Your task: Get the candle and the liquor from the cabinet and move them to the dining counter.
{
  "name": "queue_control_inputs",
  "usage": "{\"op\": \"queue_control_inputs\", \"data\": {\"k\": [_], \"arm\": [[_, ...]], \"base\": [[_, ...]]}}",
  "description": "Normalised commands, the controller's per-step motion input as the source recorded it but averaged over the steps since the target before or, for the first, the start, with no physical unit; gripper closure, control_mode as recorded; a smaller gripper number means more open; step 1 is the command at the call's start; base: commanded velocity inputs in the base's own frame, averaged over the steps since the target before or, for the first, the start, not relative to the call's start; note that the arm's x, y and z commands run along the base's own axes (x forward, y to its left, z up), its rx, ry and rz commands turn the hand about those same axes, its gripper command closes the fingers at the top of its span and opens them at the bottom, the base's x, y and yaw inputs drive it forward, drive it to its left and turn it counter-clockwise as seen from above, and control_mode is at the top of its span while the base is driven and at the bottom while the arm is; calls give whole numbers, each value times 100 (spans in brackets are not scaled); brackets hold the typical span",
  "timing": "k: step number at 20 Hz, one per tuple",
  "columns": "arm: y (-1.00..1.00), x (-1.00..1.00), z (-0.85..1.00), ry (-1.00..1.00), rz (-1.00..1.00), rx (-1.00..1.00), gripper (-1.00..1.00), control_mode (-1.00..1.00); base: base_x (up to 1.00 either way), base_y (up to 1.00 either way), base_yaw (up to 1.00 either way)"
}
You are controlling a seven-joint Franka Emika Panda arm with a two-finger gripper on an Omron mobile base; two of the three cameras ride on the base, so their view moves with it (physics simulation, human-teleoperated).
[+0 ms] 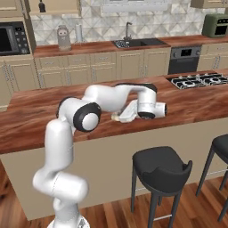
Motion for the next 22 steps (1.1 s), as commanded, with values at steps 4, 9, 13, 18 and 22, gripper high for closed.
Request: {"op": "queue_control_inputs", "data": {"k": [4,9,13,18,22], "arm": [[8,32,-25,0,0,0,100,-100],[0,6,-13,-1,0,0,-100,-100],[0,-45,0,-11,0,0,-100,-100],[0,-51,19,-13,0,0,-100,-100],[-2,-40,49,-13,0,-2,-100,-100]], "base": [[0,0,0],[0,0,0],[0,0,0],[0,0,0],[0,0,0]]}}
